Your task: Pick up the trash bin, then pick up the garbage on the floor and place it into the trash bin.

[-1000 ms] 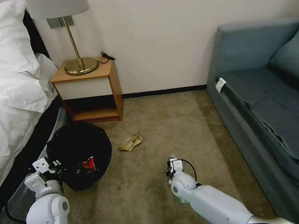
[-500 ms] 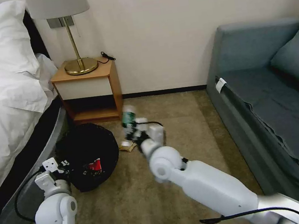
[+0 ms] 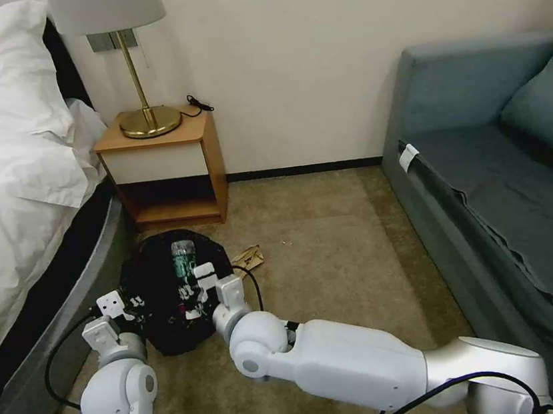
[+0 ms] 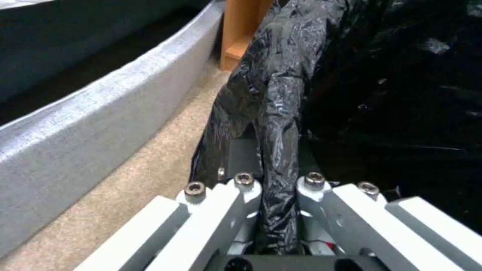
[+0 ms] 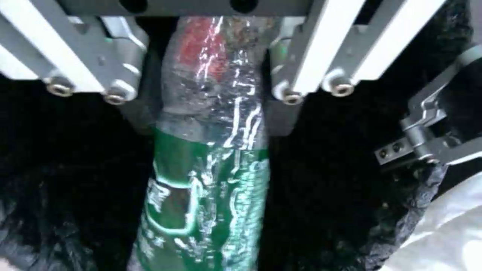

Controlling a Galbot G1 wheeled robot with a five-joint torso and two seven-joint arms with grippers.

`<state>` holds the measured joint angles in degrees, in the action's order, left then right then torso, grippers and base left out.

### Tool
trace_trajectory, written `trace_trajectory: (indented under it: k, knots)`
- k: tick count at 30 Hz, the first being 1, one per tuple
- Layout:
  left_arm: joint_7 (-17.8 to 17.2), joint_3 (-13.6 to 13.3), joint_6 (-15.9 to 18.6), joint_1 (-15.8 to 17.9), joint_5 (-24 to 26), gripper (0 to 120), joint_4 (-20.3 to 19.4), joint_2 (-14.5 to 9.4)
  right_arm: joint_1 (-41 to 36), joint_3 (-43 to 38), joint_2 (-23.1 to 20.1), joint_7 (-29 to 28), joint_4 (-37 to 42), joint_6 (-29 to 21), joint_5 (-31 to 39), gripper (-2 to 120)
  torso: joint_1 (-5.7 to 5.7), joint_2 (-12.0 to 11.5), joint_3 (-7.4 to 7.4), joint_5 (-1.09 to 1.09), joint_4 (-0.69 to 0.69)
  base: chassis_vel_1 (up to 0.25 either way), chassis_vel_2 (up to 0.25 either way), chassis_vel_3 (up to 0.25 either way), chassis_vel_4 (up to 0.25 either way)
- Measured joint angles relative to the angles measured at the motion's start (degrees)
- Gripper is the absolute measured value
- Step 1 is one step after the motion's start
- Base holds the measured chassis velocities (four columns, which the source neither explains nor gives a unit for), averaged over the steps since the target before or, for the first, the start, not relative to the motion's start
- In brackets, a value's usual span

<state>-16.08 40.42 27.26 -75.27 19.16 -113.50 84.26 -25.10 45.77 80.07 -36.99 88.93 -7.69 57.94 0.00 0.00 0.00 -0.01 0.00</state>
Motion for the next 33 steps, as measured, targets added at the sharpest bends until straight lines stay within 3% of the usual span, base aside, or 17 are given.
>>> trace_trajectory:
  k: [16, 21, 25, 26, 28, 32, 33]
  knots:
    - [0.2, -0.8, 0.0, 0.3, -0.6, 3, 0.2, 0.2, -0.6, -1.4, -1.5, 0.1, 2.6, -1.2, -1.8, 97, 0.00, 0.0, 0.00, 0.00, 0.00, 0.000, 0.000, 0.000, 0.000]
    - [0.2, -0.4, 0.0, 0.1, -0.6, 3, 0.1, 0.1, -0.7, -5.2, -2.0, 0.0, 4.6, -1.1, -3.7, 100, 0.00, 0.0, 0.00, 0.01, 0.01, 0.000, 0.000, 0.000, 0.000]
    - [0.2, 0.4, -0.1, 0.2, -0.5, 3, 0.1, -0.2, -2.3, -15.7, -5.6, 4.5, 8.5, 1.9, -16.3, 100, 0.00, 0.0, 0.00, 0.02, 0.01, 0.000, 0.000, 0.000, 0.000]
    - [0.2, 0.4, -0.1, 0.2, -0.5, 3, 0.1, -0.2, -2.3, -15.7, -5.6, 4.5, 8.5, 1.9, -16.3, 100, 0.00, 0.0, 0.00, 0.02, 0.01, 0.000, 0.000, 0.000, 0.000]
    - [0.2, 0.7, -0.1, 0.3, -0.3, 3, 0.1, -0.4, -4.4, -21.4, -9.1, 8.4, 11.3, 5.2, -24.0, 100, 0.00, 0.0, 0.00, 0.03, 0.00, 0.000, 0.000, 0.000, 0.000]
    - [0.3, 1.0, -0.2, 0.4, -0.1, 3, 0.1, -0.6, -7.5, -25.8, -13.7, 10.5, 14.6, 8.2, -26.9, 100, 0.00, 0.0, 0.00, 0.02, -0.01, 0.000, 0.000, 0.000, 0.000]
    - [0.4, 1.2, -0.3, 0.5, 0.1, 3, 0.2, -0.7, -11.1, -29.5, -16.9, 12.1, 16.8, 10.2, -28.9, 100, 0.00, 0.0, 0.00, 0.02, -0.02, 0.000, 0.000, 0.000, 0.000]
